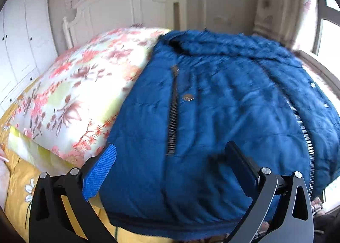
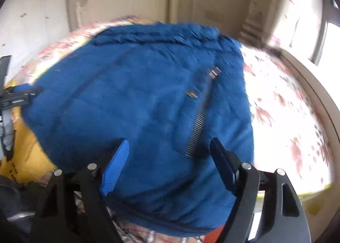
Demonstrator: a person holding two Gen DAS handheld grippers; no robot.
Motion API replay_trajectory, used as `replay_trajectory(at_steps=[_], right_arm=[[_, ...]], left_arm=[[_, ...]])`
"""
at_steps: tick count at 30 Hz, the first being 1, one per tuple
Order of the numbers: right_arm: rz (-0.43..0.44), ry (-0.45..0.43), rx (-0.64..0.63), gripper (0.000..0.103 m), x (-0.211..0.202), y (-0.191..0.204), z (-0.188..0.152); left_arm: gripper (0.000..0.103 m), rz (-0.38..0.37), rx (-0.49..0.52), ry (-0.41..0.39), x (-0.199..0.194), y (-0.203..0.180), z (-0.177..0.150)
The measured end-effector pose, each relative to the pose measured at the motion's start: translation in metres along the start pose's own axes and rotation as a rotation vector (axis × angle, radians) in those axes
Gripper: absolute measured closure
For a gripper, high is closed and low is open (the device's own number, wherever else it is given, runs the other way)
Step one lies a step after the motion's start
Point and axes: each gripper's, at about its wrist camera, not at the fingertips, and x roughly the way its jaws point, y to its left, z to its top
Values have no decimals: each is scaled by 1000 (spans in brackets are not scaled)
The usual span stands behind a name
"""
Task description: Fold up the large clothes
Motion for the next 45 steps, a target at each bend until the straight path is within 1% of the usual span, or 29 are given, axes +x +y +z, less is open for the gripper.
replay_trajectory(at_steps=[1, 2, 4, 5, 6, 8, 12, 14, 17, 19, 21, 23, 25, 26, 27, 30, 32, 33, 34, 35, 36, 37, 38, 39, 40, 41, 42, 45], right_arm=[[16, -12, -17, 26, -3, 7, 1], [24, -16, -37, 26, -3, 14, 0], [38, 28, -73, 24, 10, 24, -4], [38, 37, -79, 22, 17, 25, -5], [39, 14, -98, 21, 20, 26, -9], [41, 19, -119, 22, 19, 27, -9], [6, 42, -116, 24, 6, 22, -10], [-1, 40, -83, 23, -7, 11, -18], [9, 15, 7, 22, -32, -17, -37], [31, 5, 89, 21, -44, -42, -57], [63, 14, 183, 21, -46, -64, -75], [100, 19, 264, 21, -41, -81, -89], [156, 11, 337, 21, -31, -92, -99], [178, 9, 354, 21, -27, -94, -101], [218, 3, 370, 21, -21, -94, -102], [292, -32, 372, 21, -9, -90, -101], [331, -65, 388, 22, -2, -89, -102], [339, -71, 389, 28, 0, -88, -101], [337, -73, 382, 31, 1, -86, -101], [319, -73, 370, 43, 1, -84, -100], [303, -65, 339, 52, -3, -81, -100], [301, -64, 324, 55, -7, -78, -99], [294, -64, 306, 64, -13, -76, -97], [266, -58, 269, 71, -24, -70, -93], [250, -58, 243, 73, -29, -66, -90], [239, -69, 216, 75, -37, -62, -86], [243, -97, 196, 77, -47, -58, -79], [269, -150, 178, 77, -59, -54, -66]], left_arm=[[5, 2, 15, -7, -3, -5, -2], [5, 2, 43, 7, 0, -12, -5], [4, 19, 68, 25, 8, -16, -10], [4, 12, 61, -4, 8, -16, -13], [4, 2, 54, 1, 9, -14, -13], [4, -2, 61, 17, 8, -13, -11], [4, 38, 67, 11, -2, -5, -13], [4, 38, 40, 2, -12, 11, -21], [4, 42, -35, -20, -26, 45, -34], [4, 24, -88, -14, -28, 68, -42], [4, 11, -130, 4, -24, 84, -47], [4, -17, -166, 14, -20, 97, -50], [4, -30, -170, 15, -18, 98, -50], [4, -35, -159, 8, -17, 95, -50], [4, -43, -143, 2, -17, 91, -49], [4, -70, -93, 5, -10, 76, -50], [4, -66, -92, 14, -4, 70, -52], [4, -73, -99, 16, -3, 70, -53], [4, -86, -111, 20, -2, 71, -54], [11, -112, -126, 23, -3, 74, -55], [27, -154, -124, 16, -8, 75, -56], [35, -181, -114, 14, -10, 74, -56], [40, -182, -93, 8, -14, 70, -56], [41, -162, -67, 3, -17, 66, -56], [42, -145, -48, -4, -19, 61, -55], [43, -143, -48, -9, -20, 59, -55], [46, -150, -56, -13, -22, 59, -55], [50, -183, -83, -48, -29, 64, -52]])
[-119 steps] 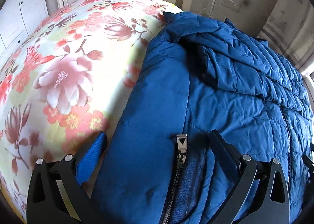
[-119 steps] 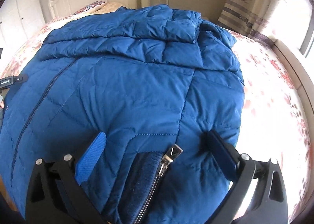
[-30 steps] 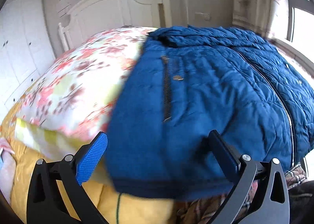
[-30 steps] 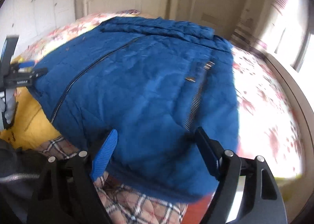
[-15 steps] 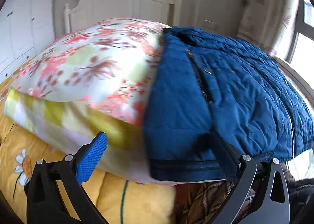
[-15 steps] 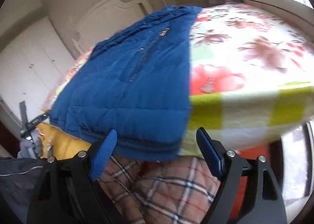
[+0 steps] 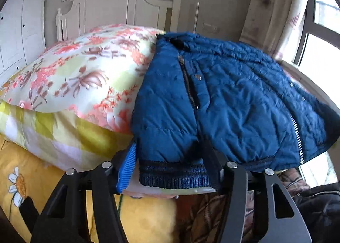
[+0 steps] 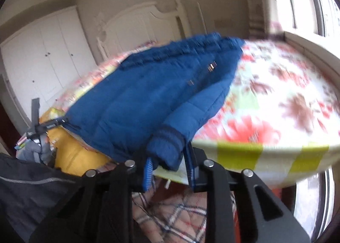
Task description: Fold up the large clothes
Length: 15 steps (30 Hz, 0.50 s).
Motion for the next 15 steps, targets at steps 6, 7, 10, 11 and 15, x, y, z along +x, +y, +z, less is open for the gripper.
replay_trajectory(at_steps=[6, 7, 10, 11, 15], right_arm=[[8, -11, 57, 68, 18, -12, 5], [6, -11, 66, 68, 21, -14, 4], [11, -13, 78, 68, 28, -17, 1], [16, -20, 83, 68, 29, -19, 0], [14, -28, 90, 67, 32, -24, -4]], left_arm=[[50, -99, -97, 11, 6, 24, 6], [50, -110, -100, 9, 7, 25, 6], [50, -147, -94, -22, 6, 24, 14], [50, -159, -85, -38, 6, 22, 18], [49, -91, -67, -40, 20, 21, 30]])
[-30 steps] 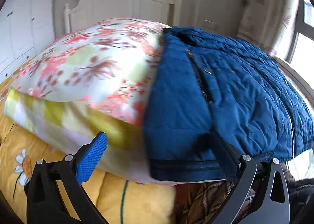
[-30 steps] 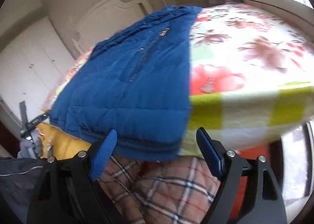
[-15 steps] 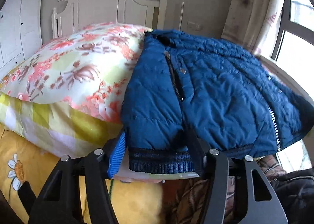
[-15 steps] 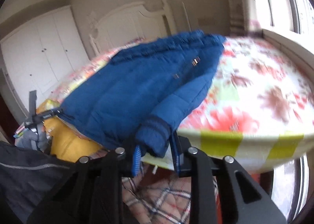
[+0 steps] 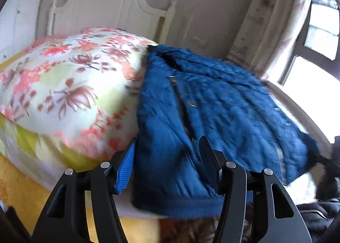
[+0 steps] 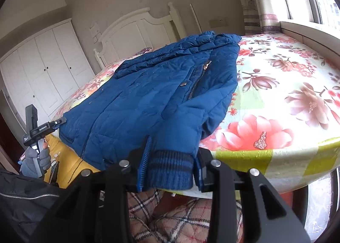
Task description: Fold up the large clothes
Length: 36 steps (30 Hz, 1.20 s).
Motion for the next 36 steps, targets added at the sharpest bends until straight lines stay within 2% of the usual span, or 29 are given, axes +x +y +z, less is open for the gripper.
replay_trajectory(at_steps=[1, 2, 3, 5, 8, 9, 10, 11, 13, 16, 18, 20, 21, 22, 23, 24, 25, 26, 29, 31, 33, 36], right_arm=[[-1, 1, 3, 67, 1, -1, 0], [0, 0, 6, 67, 2, -2, -1], [4, -4, 8, 67, 1, -2, -1], [3, -4, 7, 66, 2, -3, 0], [5, -7, 10, 66, 3, -4, 1], [9, -9, 16, 65, 3, -5, 1], [12, -11, 22, 64, 5, -5, 1], [14, -12, 26, 64, 6, -5, 2], [11, -10, 27, 64, 9, -3, 3], [25, 3, 29, 63, 8, -3, 3], [37, 4, 37, 63, 5, -6, 2], [48, -1, 52, 64, 4, -10, 2], [48, -3, 55, 64, 4, -10, 2], [45, -6, 57, 66, 5, -10, 2], [36, -6, 59, 72, 5, -10, 2], [26, -2, 64, 81, 4, -11, 2], [33, 6, 76, 83, 3, -13, 1], [37, 0, 89, 85, -1, -16, -1], [44, -36, 123, 88, -19, -19, -6], [57, -49, 126, 88, -35, -18, -9], [69, -60, 114, 88, -62, -13, -13], [129, -105, 112, 88, -107, -1, -15]], left_arm=[[49, 28, 1, 7, 5, 1, 2], [43, 51, -10, 21, 12, 6, 5], [36, 56, -25, 25, 16, 10, 8], [29, 32, -42, 42, 23, 16, 12], [30, 30, 19, 59, 23, 7, 12], [47, -12, 39, 59, 20, 3, 10], [48, -71, 36, 76, 19, 1, 9], [55, -57, 44, 71, 15, -3, 7], [55, -22, 80, 64, 12, -10, 3], [54, -29, 38, 62, 15, -3, 3], [46, -23, 18, 47, 16, -2, 3], [45, 1, 64, 60, 18, -14, 2], [49, 6, 85, 68, 21, -19, 2], [57, 3, 90, 75, 20, -23, 1], [71, -12, 77, 78, 17, -23, 0], [80, -25, 59, 78, 14, -22, 0], [85, -40, 45, 78, 10, -20, -1], [95, -39, 37, 81, 8, -18, -1], [96, -113, 18, 96, -14, -17, -9], [96, -150, 34, 90, -45, -26, -16], [96, -203, 11, 61, -74, -29, -17], [96, -317, -72, -35, -119, -25, -3]])
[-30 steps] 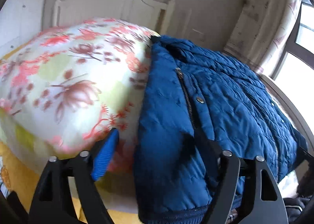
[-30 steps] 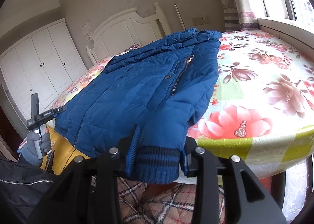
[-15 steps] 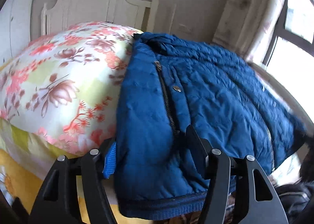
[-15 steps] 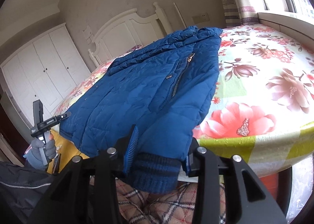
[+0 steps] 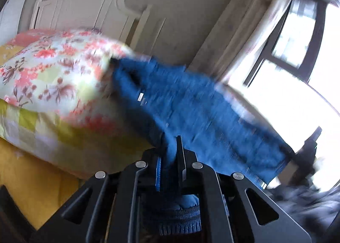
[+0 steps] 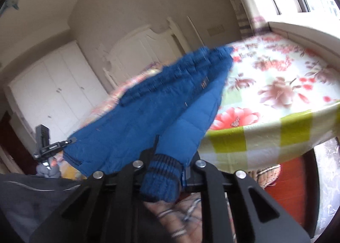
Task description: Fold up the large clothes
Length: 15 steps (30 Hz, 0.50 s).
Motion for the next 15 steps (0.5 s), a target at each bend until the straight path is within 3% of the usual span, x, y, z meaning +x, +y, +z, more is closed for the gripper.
replay_trajectory(at_steps=[3, 6, 10, 13, 15], right_arm=[[48, -79, -56, 88, -28, 29, 18], [53, -107, -50, 88, -18, 45, 65], [7, -91, -6, 87, 49, 32, 151], [-58, -24, 79, 86, 122, 1, 204], [-67, 35, 198, 72, 174, -35, 225]], left_arm=[[95, -88, -99, -70, -8, 2, 34], [94, -105, -256, -71, 24, 16, 88], [89, -15, -327, -29, 118, 32, 170], [83, 85, -417, 43, 200, 59, 202], [77, 152, -472, 119, 251, 84, 209]])
